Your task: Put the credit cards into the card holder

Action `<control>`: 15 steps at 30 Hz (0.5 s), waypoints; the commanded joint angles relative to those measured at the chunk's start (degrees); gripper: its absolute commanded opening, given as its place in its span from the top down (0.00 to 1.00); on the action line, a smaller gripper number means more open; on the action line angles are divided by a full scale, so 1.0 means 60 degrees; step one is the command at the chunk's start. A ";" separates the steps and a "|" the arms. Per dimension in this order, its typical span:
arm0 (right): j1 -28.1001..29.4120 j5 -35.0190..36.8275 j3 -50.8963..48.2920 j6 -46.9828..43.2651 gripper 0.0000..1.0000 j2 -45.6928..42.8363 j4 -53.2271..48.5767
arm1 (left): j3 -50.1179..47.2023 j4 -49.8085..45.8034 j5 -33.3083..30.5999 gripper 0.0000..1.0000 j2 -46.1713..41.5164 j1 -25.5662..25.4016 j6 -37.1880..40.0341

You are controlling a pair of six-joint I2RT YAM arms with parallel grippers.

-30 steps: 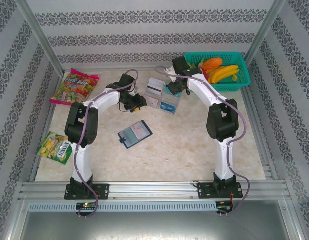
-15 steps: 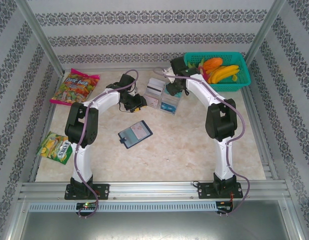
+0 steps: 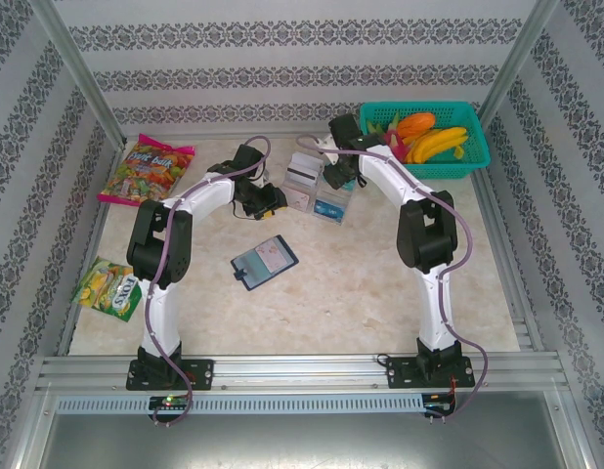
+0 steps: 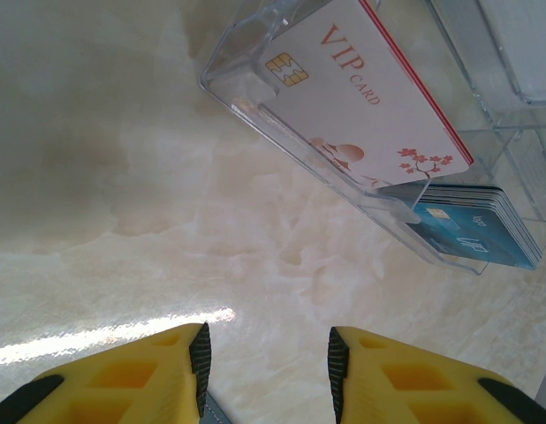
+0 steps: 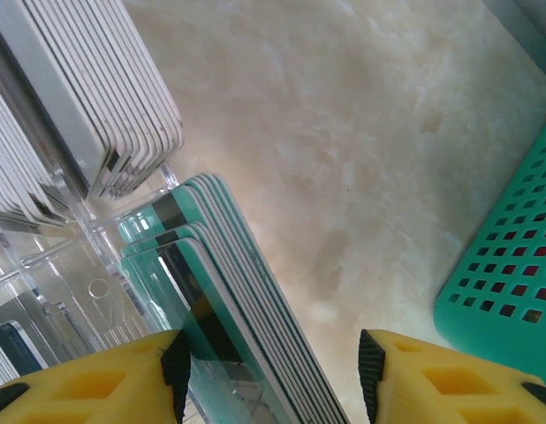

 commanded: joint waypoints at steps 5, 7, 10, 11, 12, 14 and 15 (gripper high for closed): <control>-0.0211 0.0554 0.0126 0.0151 0.46 -0.0018 -0.0115 | 0.0147 0.0027 0.0163 0.57 -0.0015 -0.0104 -0.0024; -0.0269 0.0602 0.0085 0.0209 0.47 -0.0146 -0.0050 | 0.0142 0.0040 0.0174 0.57 -0.0015 -0.0099 -0.0045; -0.0331 0.0691 0.0092 0.0241 0.47 -0.0281 -0.0033 | 0.0113 0.0063 0.0161 0.57 -0.0045 -0.0090 -0.0062; -0.0344 0.0693 0.0096 0.0233 0.47 -0.0315 -0.0033 | 0.0108 0.0069 0.0174 0.57 -0.0044 -0.0109 -0.0064; -0.0358 0.0671 0.0089 0.0233 0.48 -0.0344 -0.0047 | 0.0094 0.0089 0.0173 0.57 -0.0048 -0.0099 -0.0075; -0.0361 0.0546 0.0056 0.0263 0.49 -0.0418 -0.0048 | 0.0105 0.0086 0.0174 0.57 -0.0058 -0.0099 -0.0076; -0.0361 0.0456 0.0030 0.0270 0.50 -0.0458 -0.0033 | 0.0093 0.0095 0.0182 0.57 -0.0059 -0.0098 -0.0077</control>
